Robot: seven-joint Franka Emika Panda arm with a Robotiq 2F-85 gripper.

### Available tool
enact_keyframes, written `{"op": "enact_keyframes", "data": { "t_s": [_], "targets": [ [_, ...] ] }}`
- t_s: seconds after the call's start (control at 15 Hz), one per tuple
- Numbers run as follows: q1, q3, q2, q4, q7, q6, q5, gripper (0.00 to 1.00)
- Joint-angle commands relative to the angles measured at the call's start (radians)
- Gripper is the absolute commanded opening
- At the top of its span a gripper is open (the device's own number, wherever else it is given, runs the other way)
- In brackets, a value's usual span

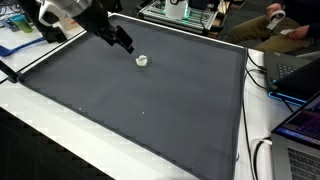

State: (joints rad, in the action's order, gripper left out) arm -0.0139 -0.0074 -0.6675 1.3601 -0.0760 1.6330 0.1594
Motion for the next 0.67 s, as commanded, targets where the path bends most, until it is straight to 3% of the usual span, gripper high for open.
{"op": "enact_keyframes", "data": {
  "t_s": [0.0,0.07,0.33,0.6],
  "targets": [
    [0.0,0.004,-0.081,-0.115,-0.006,-0.073,-0.015,1.0],
    [-0.003,0.005,-0.032,-0.045,-0.001,-0.029,-0.004,1.0],
    [-0.003,0.006,-0.065,-0.086,-0.002,-0.041,-0.005,1.0],
    [-0.005,0.021,-0.134,-0.16,0.01,-0.134,0.004,1.0]
  ]
}}
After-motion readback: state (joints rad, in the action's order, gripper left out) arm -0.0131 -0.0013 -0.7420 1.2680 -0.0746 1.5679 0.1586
